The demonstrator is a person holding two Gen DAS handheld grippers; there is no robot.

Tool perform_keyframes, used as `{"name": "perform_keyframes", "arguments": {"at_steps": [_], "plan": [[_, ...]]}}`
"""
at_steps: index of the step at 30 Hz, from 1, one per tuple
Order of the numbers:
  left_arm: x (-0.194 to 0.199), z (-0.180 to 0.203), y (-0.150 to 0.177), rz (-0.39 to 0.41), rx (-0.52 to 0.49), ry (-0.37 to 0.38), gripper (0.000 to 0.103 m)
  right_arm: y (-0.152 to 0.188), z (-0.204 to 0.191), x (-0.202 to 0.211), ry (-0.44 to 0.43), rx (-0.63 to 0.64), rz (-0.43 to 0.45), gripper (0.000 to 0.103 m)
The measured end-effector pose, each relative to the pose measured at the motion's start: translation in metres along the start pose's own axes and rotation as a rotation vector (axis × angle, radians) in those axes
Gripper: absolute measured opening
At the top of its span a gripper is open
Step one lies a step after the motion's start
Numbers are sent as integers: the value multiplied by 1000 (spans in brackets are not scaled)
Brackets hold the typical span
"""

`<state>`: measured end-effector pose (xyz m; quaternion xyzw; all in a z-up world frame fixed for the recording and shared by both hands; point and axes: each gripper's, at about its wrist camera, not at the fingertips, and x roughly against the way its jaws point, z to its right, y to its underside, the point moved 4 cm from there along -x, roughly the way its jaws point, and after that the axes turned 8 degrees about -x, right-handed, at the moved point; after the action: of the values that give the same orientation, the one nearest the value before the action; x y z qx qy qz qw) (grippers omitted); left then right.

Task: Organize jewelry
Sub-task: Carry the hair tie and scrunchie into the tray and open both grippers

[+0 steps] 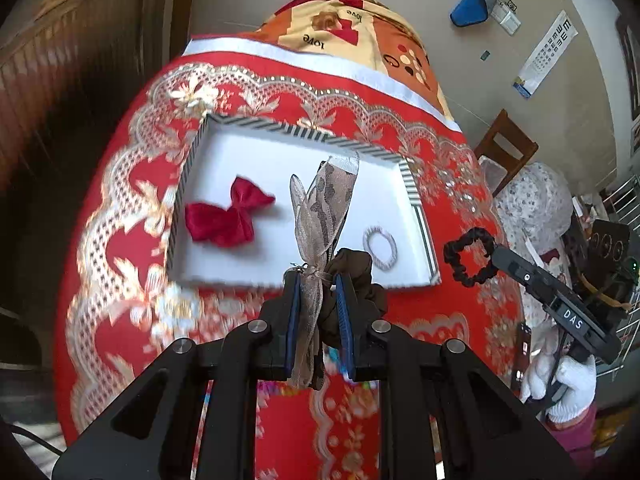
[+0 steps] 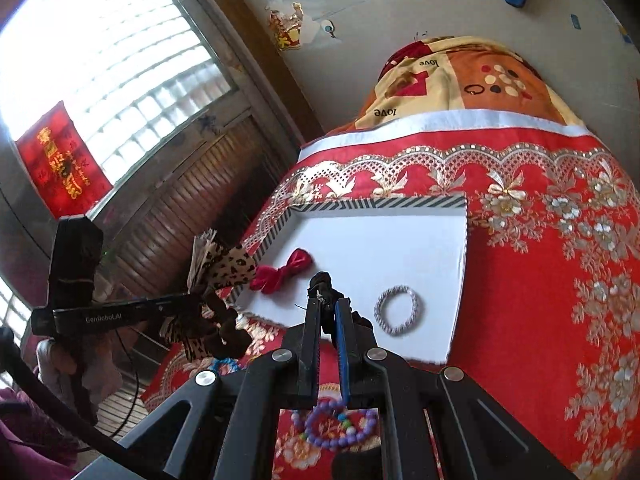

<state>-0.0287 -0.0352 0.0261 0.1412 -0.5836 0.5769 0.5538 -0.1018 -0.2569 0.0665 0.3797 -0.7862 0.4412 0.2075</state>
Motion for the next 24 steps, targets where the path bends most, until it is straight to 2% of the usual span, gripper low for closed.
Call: {"name": "perform_keyframes", "arguments": {"at_steps": [5, 13, 20, 24], "plan": [[-27, -8, -33, 2, -2, 0, 16, -21, 9, -27, 38, -19, -6, 6], [-89, -37, -85, -23, -20, -89, 16, -52, 36, -85, 157, -21, -39, 6], [-138, -84, -109, -78, 48, -141, 16, -63, 64, -146, 263, -13, -111, 6], [-155, -104, -109, -105, 78, -168, 17, -57, 68, -172, 259, -20, -161, 6]]}}
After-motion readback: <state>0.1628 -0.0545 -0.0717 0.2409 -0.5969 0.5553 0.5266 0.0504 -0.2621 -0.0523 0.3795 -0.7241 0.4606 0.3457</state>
